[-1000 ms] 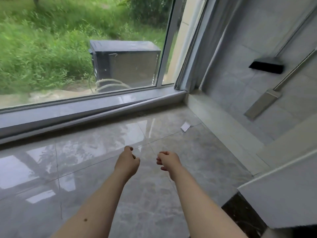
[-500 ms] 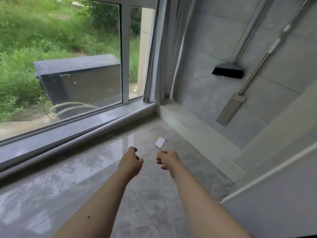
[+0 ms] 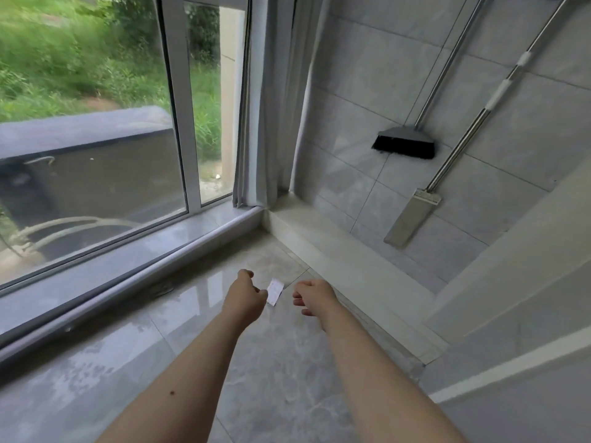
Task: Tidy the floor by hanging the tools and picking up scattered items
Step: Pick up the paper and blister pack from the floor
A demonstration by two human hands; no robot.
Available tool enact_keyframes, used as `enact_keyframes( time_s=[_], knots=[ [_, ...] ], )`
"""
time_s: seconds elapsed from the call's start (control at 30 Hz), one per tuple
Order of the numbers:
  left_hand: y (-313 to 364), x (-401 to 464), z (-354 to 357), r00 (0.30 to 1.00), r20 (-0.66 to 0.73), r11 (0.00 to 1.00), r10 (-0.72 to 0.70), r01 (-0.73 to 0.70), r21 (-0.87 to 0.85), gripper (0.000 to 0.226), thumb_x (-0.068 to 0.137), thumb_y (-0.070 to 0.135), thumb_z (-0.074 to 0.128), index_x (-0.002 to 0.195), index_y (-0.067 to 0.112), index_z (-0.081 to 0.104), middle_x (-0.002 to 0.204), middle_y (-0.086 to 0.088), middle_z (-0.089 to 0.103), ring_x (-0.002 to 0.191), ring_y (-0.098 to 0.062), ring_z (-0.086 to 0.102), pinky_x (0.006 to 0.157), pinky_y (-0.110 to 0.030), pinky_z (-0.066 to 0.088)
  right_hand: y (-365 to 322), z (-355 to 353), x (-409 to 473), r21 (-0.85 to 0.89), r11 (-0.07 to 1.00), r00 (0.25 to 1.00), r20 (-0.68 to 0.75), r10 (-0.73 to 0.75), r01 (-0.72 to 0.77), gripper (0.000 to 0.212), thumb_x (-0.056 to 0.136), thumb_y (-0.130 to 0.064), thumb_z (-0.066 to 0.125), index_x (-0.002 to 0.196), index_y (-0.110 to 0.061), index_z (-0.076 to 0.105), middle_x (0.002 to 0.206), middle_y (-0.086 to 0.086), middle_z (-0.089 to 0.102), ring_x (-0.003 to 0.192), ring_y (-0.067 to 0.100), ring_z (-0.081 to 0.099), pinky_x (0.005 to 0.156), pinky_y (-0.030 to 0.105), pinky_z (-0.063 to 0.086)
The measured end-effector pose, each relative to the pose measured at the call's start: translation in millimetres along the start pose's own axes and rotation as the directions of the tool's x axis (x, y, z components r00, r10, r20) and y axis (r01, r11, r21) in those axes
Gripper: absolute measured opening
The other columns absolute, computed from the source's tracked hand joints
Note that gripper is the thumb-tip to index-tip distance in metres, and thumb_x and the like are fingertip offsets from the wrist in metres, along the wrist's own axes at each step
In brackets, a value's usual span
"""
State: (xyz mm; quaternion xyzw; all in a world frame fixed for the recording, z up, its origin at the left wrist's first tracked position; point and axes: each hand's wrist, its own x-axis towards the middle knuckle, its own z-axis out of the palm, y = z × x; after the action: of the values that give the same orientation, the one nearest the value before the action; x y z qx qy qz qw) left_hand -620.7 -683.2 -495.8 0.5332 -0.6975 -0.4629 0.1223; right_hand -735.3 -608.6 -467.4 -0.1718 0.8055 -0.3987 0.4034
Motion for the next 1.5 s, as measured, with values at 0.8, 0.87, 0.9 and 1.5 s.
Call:
enact_keyframes(
  time_s=[0.8, 0.87, 0.9, 1.5],
  knots=[
    [14, 319, 63, 0.970, 0.114, 0.977, -0.214, 0.212, 0.033, 0.047, 0.092, 0.014, 0.053, 0.135, 0.005, 0.038, 0.094, -0.007, 0.059, 0.087, -0.025, 0.058, 0.078, -0.033, 0.048, -57, 29, 323, -0.034, 0.980, 0.978, 0.063, 0.197, -0.195, 0.030, 0.090, -0.008, 0.044, 0.063, -0.018, 0.050, 0.080, 0.005, 0.058, 0.058, 0.007, 0.054, 0.052, 0.021, 0.039],
    [10, 345, 77, 0.963, 0.118, 0.970, -0.244, 0.241, 0.042, 0.046, 0.092, 0.014, 0.053, 0.135, 0.005, 0.039, 0.081, -0.002, 0.055, 0.084, -0.024, 0.056, 0.080, -0.034, 0.049, -55, 30, 353, -0.052, 0.976, 0.973, 0.082, 0.214, -0.210, 0.029, 0.090, -0.009, 0.045, 0.063, -0.019, 0.051, 0.077, 0.003, 0.058, 0.058, 0.006, 0.054, 0.052, 0.021, 0.038],
    [7, 356, 83, 0.960, 0.118, 0.967, -0.255, 0.251, 0.043, 0.045, 0.092, 0.014, 0.052, 0.135, 0.005, 0.040, 0.074, 0.002, 0.052, 0.082, -0.024, 0.056, 0.080, -0.033, 0.049, -52, 30, 367, -0.061, 0.974, 0.971, 0.086, 0.223, -0.218, 0.029, 0.090, -0.009, 0.045, 0.063, -0.020, 0.051, 0.074, 0.001, 0.057, 0.058, 0.007, 0.054, 0.053, 0.020, 0.038],
    [-161, 517, 218, 0.908, 0.266, 0.946, -0.323, 0.311, 0.087, 0.044, 0.091, 0.014, 0.051, 0.133, 0.005, 0.042, 0.098, -0.007, 0.062, 0.087, -0.027, 0.060, 0.070, -0.030, 0.047, 97, 118, 569, -0.020, 0.919, 0.918, 0.060, 0.393, -0.393, 0.015, 0.091, -0.012, 0.044, 0.088, -0.017, 0.058, 0.070, -0.006, 0.056, 0.059, 0.005, 0.054, 0.052, 0.018, 0.039]
  ],
)
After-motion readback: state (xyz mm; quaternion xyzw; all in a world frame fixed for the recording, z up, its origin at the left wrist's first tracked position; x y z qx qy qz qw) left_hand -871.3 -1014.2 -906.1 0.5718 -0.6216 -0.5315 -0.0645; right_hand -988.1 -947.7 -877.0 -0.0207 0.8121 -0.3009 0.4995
